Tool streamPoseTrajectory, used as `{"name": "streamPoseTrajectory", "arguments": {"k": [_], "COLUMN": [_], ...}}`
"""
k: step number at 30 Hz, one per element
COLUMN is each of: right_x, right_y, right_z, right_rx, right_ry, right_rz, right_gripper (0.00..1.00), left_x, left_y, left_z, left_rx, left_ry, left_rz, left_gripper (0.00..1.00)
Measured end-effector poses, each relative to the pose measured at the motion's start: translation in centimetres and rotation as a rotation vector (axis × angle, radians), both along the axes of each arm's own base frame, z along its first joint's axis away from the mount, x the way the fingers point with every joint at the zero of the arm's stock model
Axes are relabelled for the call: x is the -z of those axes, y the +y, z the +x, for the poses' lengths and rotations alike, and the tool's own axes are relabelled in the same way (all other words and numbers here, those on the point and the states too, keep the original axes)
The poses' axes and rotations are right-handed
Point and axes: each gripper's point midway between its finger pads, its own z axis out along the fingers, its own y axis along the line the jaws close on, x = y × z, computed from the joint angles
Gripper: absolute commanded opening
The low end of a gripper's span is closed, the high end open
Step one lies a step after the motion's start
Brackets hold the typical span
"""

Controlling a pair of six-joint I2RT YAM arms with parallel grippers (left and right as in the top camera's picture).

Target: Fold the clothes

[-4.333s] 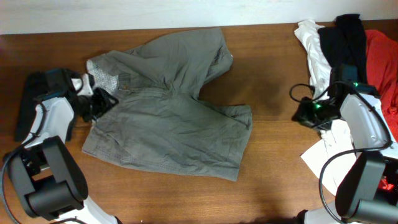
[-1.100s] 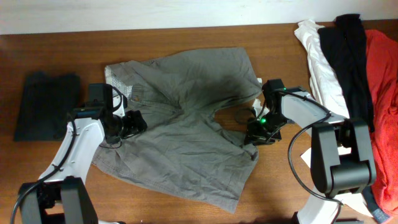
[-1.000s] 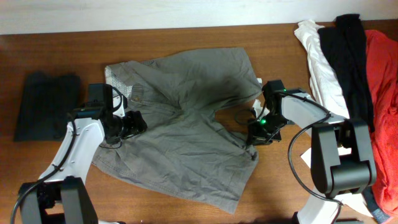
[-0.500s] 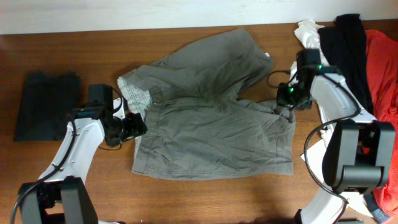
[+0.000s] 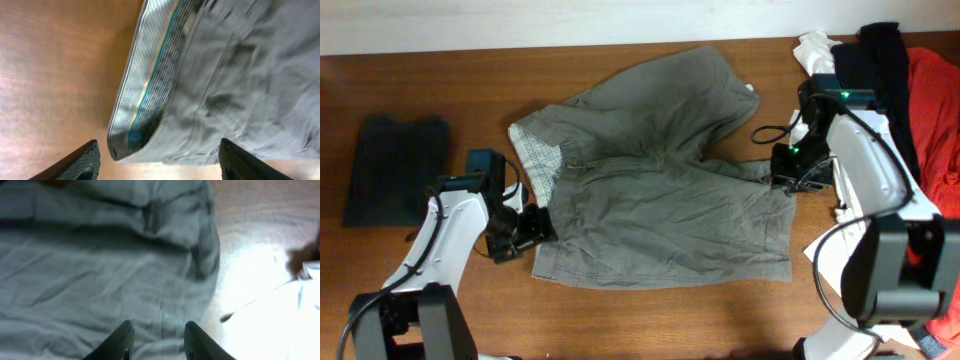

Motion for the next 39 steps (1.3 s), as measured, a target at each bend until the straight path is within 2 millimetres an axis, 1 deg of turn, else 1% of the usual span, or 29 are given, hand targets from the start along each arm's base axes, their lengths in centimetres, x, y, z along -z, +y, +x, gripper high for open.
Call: {"name": "streamPoseTrajectory", "arguments": {"k": [2,4,6,7,8,9,11,12,13,14,15,18,21,23,24,25,26,28,31,34,38,39], "right_x": [-0.9,-0.9,-0.3,0.2,0.6,1.0,1.7,1.9,2.0,2.3,2.6,3.8,4.7,5.1,5.2,5.2,5.3,5.3,5.3,5.3,5.3,5.3], "right_y": [0.0,0.1,0.2,0.2,0.3,0.3,0.4,0.5,0.5,0.5,0.5,0.0,-0.4,-0.6,-0.6,-0.7,-0.7,-0.9,-1.1,-1.3,-1.4,-1.4], "right_z": [-0.7,-1.5,-2.9,-3.6,-4.3,-4.9,-6.1,-7.0,-7.4,-7.7,-8.0,-9.1,-9.6,-9.7,-9.5,-9.3,-9.3,-9.1,-9.1,-9.1,-9.1,-9.1], "right_rx": [0.002,0.004,0.015,0.020,0.026,0.030,0.038,0.045,0.048,0.049,0.049,0.077,0.099,0.107,0.112,0.115,0.118,0.122,0.122,0.120,0.120,0.121], "right_ry": [-0.011,-0.007,0.008,0.010,0.021,0.025,0.033,0.042,0.042,0.043,0.049,0.081,0.090,0.090,0.082,0.075,0.073,0.064,0.064,0.064,0.065,0.065], "right_rz": [0.000,0.000,0.001,0.002,0.003,0.003,0.003,0.003,0.003,0.002,0.002,-0.032,-0.058,-0.068,-0.072,-0.076,-0.077,-0.084,-0.100,-0.110,-0.113,-0.114], "right_gripper": [0.37,0.37,0.37,0.37,0.37,0.37,0.37,0.37,0.37,0.37,0.37,0.37,0.37,0.38,0.38,0.38,0.38,0.38,0.38,0.38,0.38,0.38], "left_x": [0.3,1.0,2.0,2.4,2.7,2.9,3.2,3.2,3.3,3.3,3.3,3.5,3.6,3.7,3.7,3.7,3.6,3.5,3.3,3.3,4.3,4.8], "left_y": [-0.1,-0.5,-1.2,-1.5,-1.7,-1.8,-2.0,-2.0,-2.0,-2.0,-2.0,-1.3,-0.8,-0.6,-0.5,-0.4,-0.4,-0.3,-0.7,-1.2,-1.6,-1.9], "left_z": [-0.7,-1.7,-3.1,-3.7,-4.2,-4.6,-5.1,-5.2,-5.3,-5.2,-5.2,-5.3,-5.3,-5.3,-5.4,-5.6,-5.7,-6.2,-6.9,-6.8,-6.2,-6.1], "left_rx": [0.001,0.011,0.038,0.049,0.056,0.059,0.066,0.065,0.066,0.071,0.069,0.078,0.082,0.083,0.084,0.084,0.085,0.087,0.084,0.071,0.025,0.010], "left_ry": [0.021,0.049,0.081,0.093,0.105,0.113,0.124,0.127,0.128,0.126,0.125,0.126,0.128,0.130,0.133,0.139,0.146,0.167,0.197,0.191,0.155,0.142], "left_rz": [-0.003,-0.016,-0.039,-0.045,-0.049,-0.053,-0.061,-0.065,-0.065,-0.064,-0.060,-0.023,0.012,0.021,0.027,0.030,0.032,0.036,0.012,-0.017,-0.035,-0.046], "left_gripper": [0.71,0.69,0.64,0.58,0.55,0.47,0.24,0.17,0.13,0.03,0.01,0.00,0.01,0.04,0.21,0.56,0.62,0.65,0.65,0.65,0.65,0.64]}}
